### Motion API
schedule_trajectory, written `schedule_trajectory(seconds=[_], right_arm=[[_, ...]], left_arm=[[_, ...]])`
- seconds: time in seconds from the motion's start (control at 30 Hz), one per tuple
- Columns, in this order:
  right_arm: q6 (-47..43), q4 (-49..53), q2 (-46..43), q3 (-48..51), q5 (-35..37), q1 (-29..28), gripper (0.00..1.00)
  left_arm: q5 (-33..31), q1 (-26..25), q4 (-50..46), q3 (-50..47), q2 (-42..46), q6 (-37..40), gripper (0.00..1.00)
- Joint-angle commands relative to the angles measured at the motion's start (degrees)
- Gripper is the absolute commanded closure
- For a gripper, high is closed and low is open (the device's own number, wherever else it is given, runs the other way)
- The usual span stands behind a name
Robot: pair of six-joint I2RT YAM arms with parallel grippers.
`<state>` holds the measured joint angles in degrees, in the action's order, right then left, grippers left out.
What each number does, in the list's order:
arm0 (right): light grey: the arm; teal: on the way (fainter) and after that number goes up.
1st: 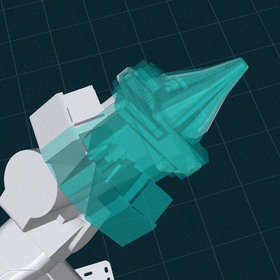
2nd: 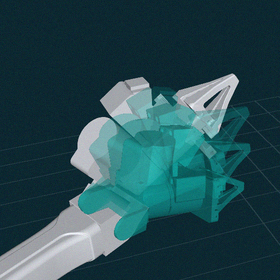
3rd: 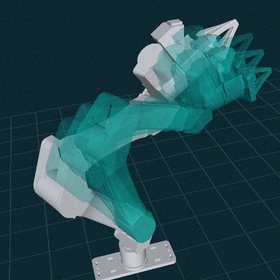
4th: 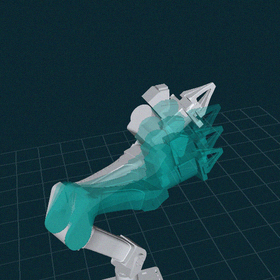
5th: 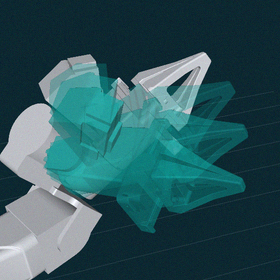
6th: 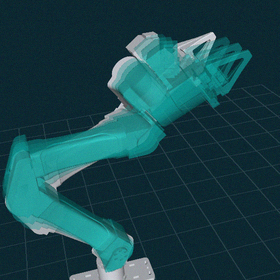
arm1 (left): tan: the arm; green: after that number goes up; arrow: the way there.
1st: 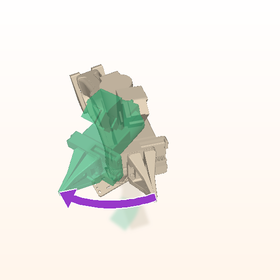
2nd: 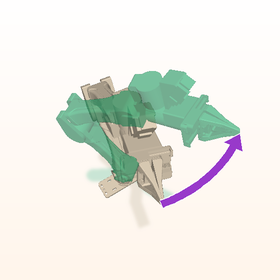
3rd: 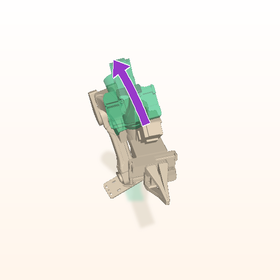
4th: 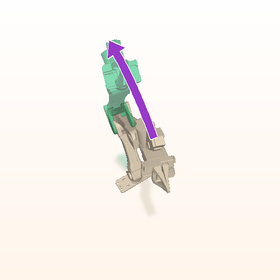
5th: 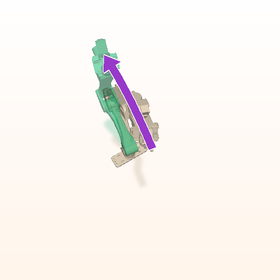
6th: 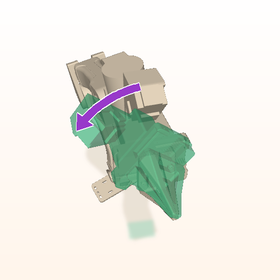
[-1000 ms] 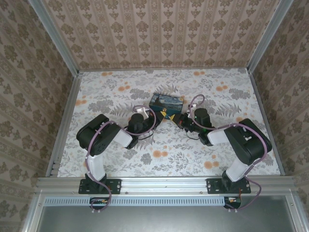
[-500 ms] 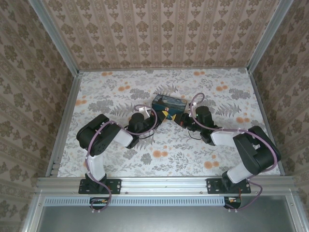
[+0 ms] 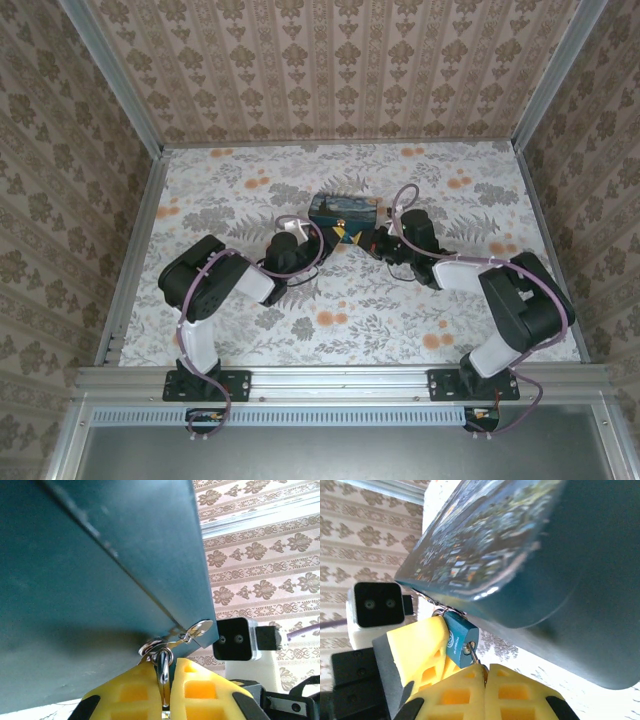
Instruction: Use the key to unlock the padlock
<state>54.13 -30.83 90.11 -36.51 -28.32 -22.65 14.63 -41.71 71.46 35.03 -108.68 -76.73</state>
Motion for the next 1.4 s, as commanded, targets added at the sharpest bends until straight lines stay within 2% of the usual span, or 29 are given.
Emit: schedule_trajectory(seconds=[0.0, 0.3, 0.57, 0.73, 0.9, 1.07, 1.17, 1.37], right_arm=[[-11.4, -0.6, -3.9, -4.1, -3.7, -1.3, 1.0], [-19.8, 0.2, -5.2, -1.8, -0.1, -1.3, 1.0], [-17.8, 0.7, -7.5, -1.9, 1.6, -1.3, 1.0], [-9.9, -5.6, -4.4, -1.8, -1.6, -1.2, 1.0], [5.7, -20.5, 1.1, -0.8, -5.1, -0.2, 1.0], [15.6, -28.4, 6.5, -2.4, -7.2, 0.8, 1.0], [10.1, -20.3, 5.5, -4.6, -8.1, 0.9, 1.0], [-12.0, 2.6, 0.0, -8.4, -4.7, 0.9, 1.0]], left_arm=[[8.0, -2.3, -2.1, 0.5, -2.1, 1.4, 1.0], [8.1, -2.1, -2.0, 0.1, -2.7, 0.7, 1.0], [8.5, -2.0, -1.9, -0.2, -3.2, 0.4, 1.0], [8.8, -2.0, -1.7, 0.2, -3.7, -0.1, 1.0], [9.1, -2.0, -0.5, 0.2, -4.2, -1.4, 1.0], [9.4, -2.0, 0.6, 0.2, -4.9, -2.6, 1.0], [9.4, -2.0, 0.5, 0.2, -5.0, -2.6, 1.0], [9.7, -1.7, 1.0, 0.4, -5.7, -3.3, 1.0]])
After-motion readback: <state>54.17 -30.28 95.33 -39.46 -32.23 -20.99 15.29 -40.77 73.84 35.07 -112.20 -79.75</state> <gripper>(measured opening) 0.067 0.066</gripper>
